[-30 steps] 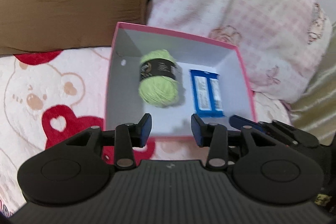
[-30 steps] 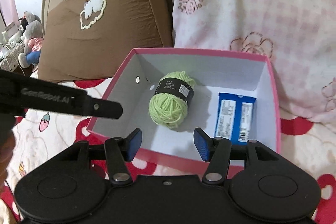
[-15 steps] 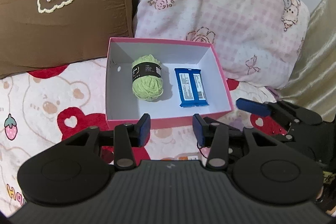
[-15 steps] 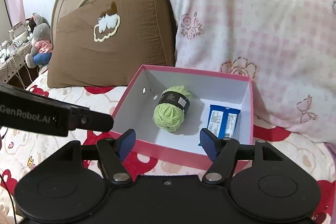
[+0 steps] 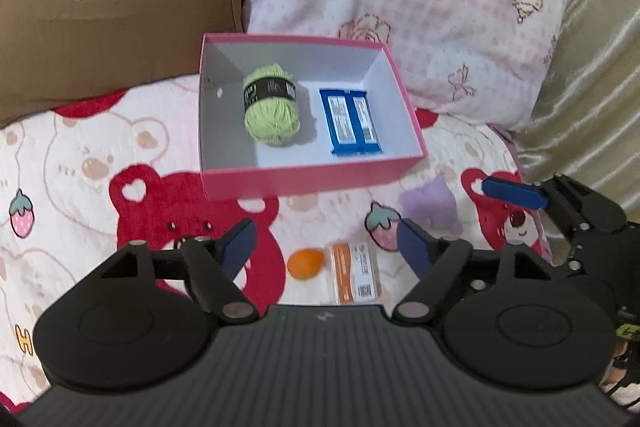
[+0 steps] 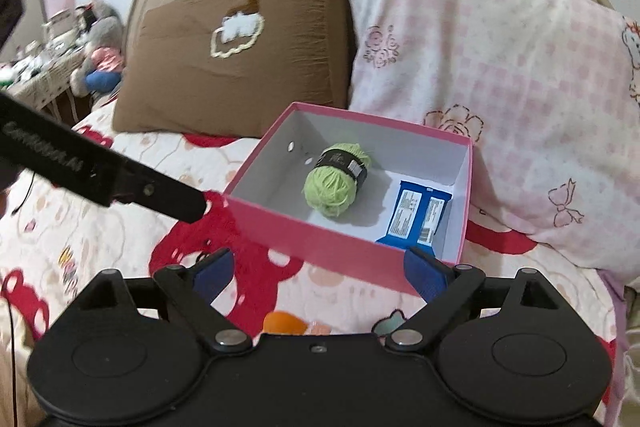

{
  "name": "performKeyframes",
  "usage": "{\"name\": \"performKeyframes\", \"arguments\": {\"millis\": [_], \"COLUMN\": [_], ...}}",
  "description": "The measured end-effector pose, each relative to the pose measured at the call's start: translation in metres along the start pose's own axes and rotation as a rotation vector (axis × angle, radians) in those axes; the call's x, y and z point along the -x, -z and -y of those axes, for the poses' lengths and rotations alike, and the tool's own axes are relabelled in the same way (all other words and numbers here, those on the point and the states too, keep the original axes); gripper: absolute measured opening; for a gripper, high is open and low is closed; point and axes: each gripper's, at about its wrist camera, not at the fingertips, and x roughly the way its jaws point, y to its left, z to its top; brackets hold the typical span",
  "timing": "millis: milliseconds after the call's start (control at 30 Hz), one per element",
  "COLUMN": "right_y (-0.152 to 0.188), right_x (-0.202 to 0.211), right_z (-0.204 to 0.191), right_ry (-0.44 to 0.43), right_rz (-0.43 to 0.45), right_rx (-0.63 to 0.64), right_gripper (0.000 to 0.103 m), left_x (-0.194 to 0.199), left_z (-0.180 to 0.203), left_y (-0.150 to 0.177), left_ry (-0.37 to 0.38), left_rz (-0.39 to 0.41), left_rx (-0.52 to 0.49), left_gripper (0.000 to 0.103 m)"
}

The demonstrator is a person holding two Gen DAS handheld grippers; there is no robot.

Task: Organize objects
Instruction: 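Withdraw the left tool from the box toward the clear plastic box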

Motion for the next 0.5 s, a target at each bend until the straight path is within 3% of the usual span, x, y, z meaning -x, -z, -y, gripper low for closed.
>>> {"name": "performKeyframes", "arguments": {"millis": [300,500], "right_y": [0.022,0.045], "right_x": [0.024,0.02], "right_z": [-0.012,-0.025], "right_ry": [-0.031,-0.007], "right_rz": [-0.034,-0.11], "right_rx": [0.118,0.282], "right_gripper": [0.094,0.094], "left_x": [-0.004,-0.013], "left_z": [-0.009,-0.003], "left_y": [0.024,0.043], "left_ry": [0.069,0.027], "left_rz": [-0.027,-0.033], "left_rx": [0.037,-0.023], "left_gripper": [0.092,0.097]}}
